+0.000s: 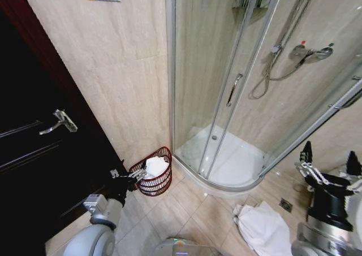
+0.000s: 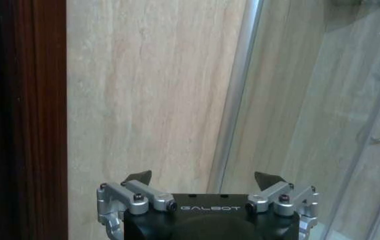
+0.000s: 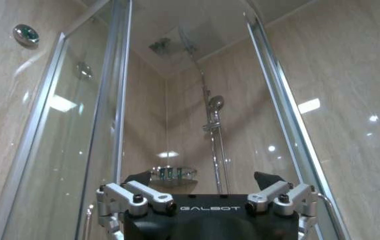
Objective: Discard the used towel into the hamper.
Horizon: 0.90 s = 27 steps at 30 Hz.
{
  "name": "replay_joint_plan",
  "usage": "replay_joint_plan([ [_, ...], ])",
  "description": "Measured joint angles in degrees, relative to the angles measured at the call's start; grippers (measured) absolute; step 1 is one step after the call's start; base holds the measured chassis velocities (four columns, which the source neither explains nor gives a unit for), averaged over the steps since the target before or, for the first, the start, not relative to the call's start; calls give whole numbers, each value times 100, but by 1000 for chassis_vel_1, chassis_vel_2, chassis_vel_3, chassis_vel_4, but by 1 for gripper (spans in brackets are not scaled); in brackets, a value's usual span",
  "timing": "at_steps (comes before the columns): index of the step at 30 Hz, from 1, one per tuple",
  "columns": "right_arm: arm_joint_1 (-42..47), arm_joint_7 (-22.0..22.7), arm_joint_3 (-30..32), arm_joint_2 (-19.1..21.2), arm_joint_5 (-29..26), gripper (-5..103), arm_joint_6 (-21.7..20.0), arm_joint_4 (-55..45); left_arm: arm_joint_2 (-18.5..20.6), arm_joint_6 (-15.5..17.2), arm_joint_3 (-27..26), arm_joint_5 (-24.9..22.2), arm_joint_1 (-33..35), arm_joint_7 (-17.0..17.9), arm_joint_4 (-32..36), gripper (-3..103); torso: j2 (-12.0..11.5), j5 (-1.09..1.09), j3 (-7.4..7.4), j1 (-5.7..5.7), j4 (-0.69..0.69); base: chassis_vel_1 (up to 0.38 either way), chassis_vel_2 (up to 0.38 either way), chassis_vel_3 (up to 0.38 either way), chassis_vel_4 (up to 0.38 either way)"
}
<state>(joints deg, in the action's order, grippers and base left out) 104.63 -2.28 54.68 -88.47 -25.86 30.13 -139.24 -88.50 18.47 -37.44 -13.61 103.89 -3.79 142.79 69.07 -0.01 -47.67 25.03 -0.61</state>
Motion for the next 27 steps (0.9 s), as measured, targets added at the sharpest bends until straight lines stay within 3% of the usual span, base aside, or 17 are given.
replay_joint_plan([
  [15,-23,11,8,2,-36,100,96,77,-3,0,1,0,0,0,0,100,-1,6,-1,1,3,-140,-137,124,128],
  [27,-83,27,7,2,-34,100,153,12,0,0,0,0,0,1,0,100,0,0,0,1,1,42,-22,-16,0],
])
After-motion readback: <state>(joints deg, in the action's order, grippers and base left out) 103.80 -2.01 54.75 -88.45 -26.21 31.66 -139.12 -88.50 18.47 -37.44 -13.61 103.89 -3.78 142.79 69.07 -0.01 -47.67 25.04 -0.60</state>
